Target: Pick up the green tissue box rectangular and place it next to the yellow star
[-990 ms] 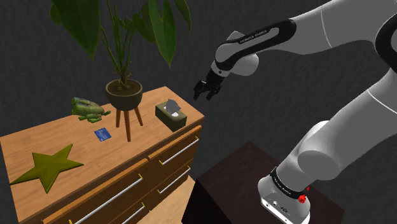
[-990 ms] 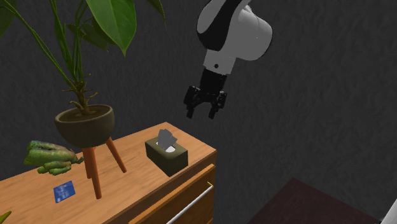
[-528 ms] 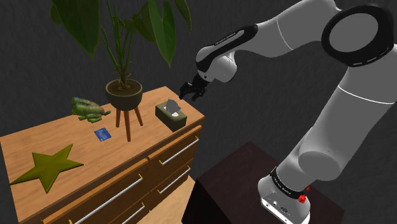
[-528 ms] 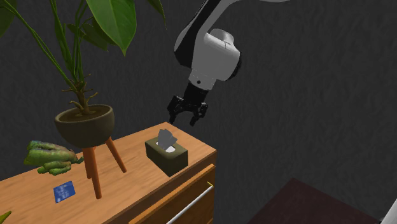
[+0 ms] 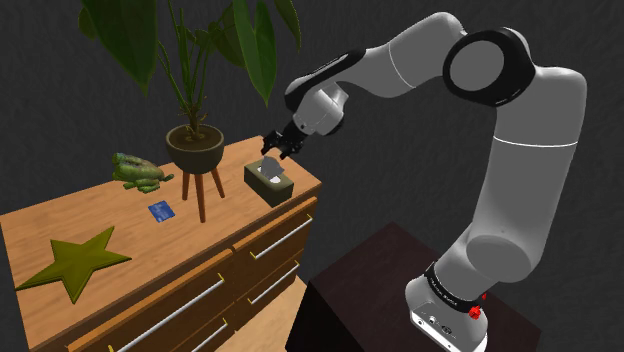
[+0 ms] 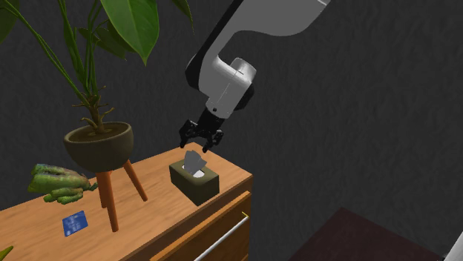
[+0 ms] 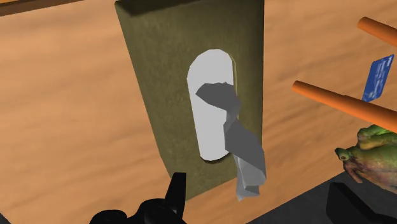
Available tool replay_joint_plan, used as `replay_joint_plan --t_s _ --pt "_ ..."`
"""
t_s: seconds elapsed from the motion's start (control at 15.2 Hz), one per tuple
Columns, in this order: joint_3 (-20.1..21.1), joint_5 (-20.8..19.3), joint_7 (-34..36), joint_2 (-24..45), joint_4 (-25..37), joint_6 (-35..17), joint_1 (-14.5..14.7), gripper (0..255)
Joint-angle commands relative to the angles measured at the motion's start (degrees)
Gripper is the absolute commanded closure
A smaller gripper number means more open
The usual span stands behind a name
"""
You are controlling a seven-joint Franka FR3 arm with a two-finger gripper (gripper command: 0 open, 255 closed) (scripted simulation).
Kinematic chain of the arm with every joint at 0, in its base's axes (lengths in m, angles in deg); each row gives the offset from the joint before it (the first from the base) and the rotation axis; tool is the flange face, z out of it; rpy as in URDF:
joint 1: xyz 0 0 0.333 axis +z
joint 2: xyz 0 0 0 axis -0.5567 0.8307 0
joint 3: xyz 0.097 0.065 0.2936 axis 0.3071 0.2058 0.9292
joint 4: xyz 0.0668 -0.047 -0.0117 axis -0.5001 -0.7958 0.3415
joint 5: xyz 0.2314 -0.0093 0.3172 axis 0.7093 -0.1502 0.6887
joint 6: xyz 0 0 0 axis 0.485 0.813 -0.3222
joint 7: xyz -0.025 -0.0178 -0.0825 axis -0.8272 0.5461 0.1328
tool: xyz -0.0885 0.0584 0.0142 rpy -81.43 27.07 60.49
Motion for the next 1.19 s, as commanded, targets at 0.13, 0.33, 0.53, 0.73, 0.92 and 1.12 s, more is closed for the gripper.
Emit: replay_joint_plan --t_s 0.13,0.33,0.53,0.73,0.92,1.12 --pt "1.07 1.72 -1.41 4.20 3.38 -1.35 -0.07 0" --pt "1.62 2.37 -1.89 6.59 5.05 -2.36 0.17 0" --pt "1.72 2.48 -1.98 7.05 5.38 -2.55 0.22 0" --pt "1.72 2.47 -1.98 7.05 5.39 -2.55 0.22 0" --pt "1.72 2.47 -1.97 7.04 5.37 -2.54 0.22 0" --pt "1.72 2.47 -1.97 7.04 5.37 -2.54 0.22 255"
